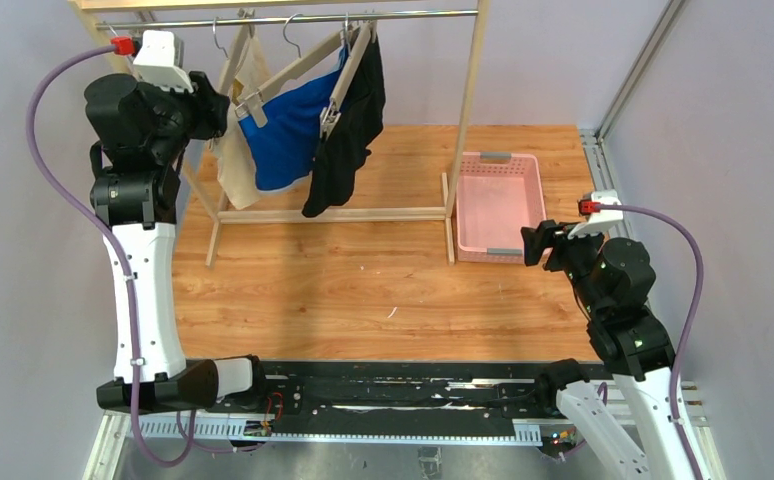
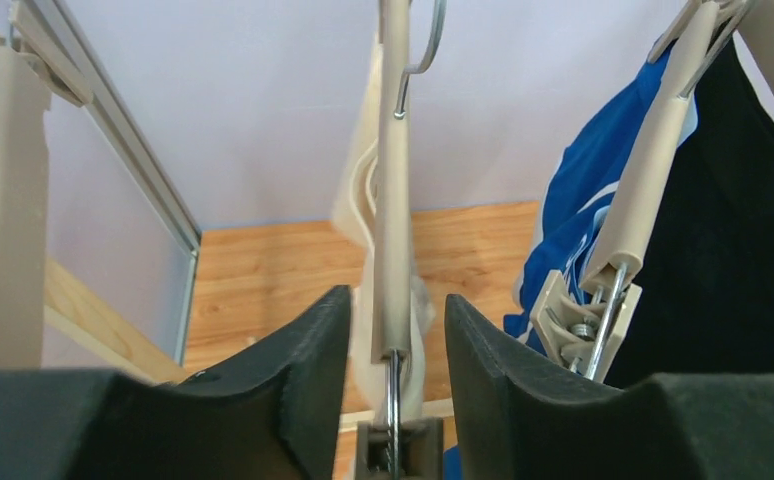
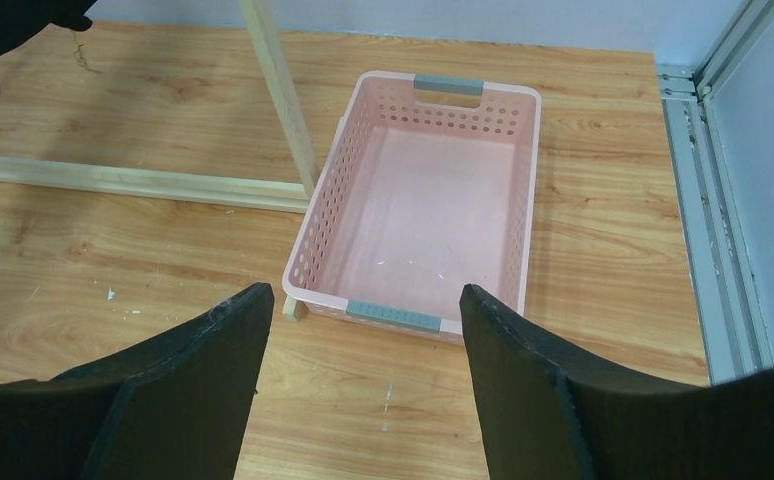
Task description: Remove the underwear clipped to the hanger
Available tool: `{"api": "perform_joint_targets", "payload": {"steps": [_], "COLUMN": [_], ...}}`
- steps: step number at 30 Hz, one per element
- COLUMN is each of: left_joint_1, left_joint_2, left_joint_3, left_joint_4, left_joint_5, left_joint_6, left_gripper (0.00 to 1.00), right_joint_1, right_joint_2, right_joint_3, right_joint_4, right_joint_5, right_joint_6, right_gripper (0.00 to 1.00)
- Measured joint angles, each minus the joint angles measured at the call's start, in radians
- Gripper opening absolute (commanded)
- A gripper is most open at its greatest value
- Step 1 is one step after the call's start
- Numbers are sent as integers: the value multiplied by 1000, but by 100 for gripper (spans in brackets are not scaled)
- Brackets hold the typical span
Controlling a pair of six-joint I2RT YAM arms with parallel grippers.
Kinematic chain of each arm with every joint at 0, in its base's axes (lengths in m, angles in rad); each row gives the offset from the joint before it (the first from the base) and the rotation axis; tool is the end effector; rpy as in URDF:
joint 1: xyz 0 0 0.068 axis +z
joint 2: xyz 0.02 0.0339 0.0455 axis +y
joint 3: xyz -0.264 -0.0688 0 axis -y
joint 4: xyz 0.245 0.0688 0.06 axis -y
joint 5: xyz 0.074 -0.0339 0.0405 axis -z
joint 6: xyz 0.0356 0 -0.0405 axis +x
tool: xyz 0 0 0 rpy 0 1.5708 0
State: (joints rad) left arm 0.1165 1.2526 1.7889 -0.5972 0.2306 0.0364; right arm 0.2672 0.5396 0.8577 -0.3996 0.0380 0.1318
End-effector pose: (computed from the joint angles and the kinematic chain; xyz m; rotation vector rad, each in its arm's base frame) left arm 0.2252 0.0182 0.5344 0.1116 1.6267 -0.0707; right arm 0.1129 0.0295 0.3738 -0.0832 1.6572 0.2721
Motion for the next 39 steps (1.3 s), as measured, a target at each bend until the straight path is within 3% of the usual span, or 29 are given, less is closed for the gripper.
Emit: {"api": "perform_joint_targets", "payload": {"steps": [5,8,15,18,39], "left_joint_1": [0,0,0,0,0], "left_joint_2": [34,56,84,84,82], "left_joint_3": [10,16,40,45,42], "left_joint_4": [5,6,20,30,136], "left_joint_5": [0,-1,0,0,-30], "left_joint_6": [-6,-9,-22,-21,-51], "left_gripper": [52,47,24,1,0], "right_joint_1": [0,0,0,0,0], "right_joint_2": [-13,-22,-24,-22,-21], "right_joint_3": [-2,-2,-3,-5,-35], "right_joint_4": [1,0,1,2,14], "right_joint_5": [-11,-11,-12,-15,-53], "right_joint_6": [0,0,0,0,0], "right_gripper": [70,70,70,70,70]}}
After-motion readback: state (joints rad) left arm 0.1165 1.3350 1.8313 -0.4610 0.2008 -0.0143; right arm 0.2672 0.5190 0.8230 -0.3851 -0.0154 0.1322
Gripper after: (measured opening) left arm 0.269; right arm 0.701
